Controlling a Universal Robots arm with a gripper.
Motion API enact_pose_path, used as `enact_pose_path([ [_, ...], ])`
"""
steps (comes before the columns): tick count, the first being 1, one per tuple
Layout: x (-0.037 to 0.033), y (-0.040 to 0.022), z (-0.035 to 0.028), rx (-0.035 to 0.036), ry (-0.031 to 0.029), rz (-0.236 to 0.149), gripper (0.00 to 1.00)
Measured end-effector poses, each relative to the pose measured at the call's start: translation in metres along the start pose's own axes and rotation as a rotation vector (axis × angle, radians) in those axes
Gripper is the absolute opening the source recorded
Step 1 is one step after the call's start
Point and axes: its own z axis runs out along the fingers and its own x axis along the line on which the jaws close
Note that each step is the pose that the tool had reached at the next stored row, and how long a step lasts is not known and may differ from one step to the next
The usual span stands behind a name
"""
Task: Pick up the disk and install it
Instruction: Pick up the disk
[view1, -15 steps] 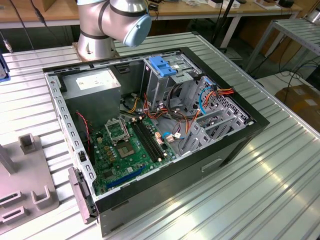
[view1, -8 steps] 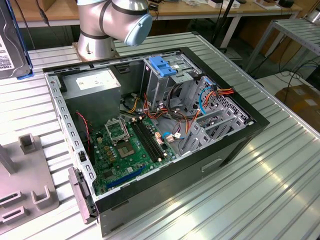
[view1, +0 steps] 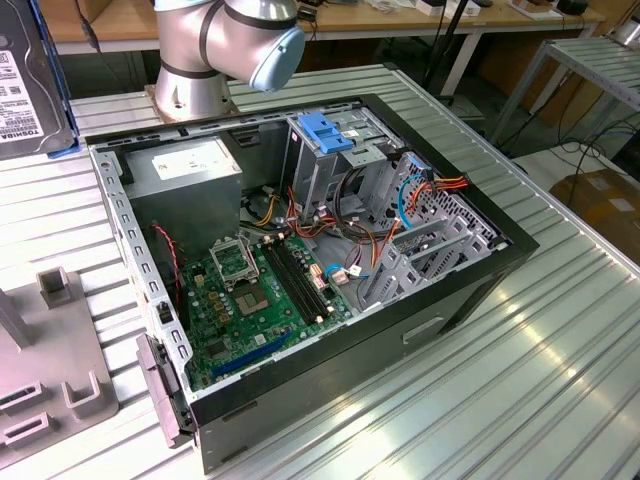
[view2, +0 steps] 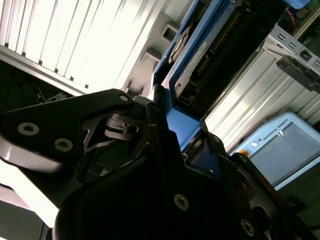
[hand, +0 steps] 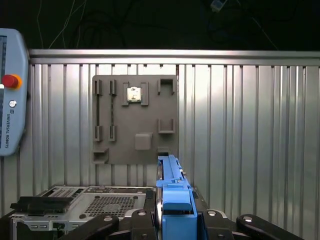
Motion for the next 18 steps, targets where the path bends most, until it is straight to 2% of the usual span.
enact_pose_path([
  [2,0.0000,-0.0034,0.0001,-0.0001,0.0000,0.000,0.37],
  [3,0.0000,-0.0080,0.0002,0.0000,0.0000,0.000,0.37],
  [11,0.0000,-0.0296,0.0006,0.0000,0.0000,0.000,0.37],
  [16,0.0000,-0.0470,0.0009,0.0001,0.0000,0.000,0.37],
  [18,0.0000,-0.0564,0.0010,-0.0001,0.0001,0.000,0.37],
])
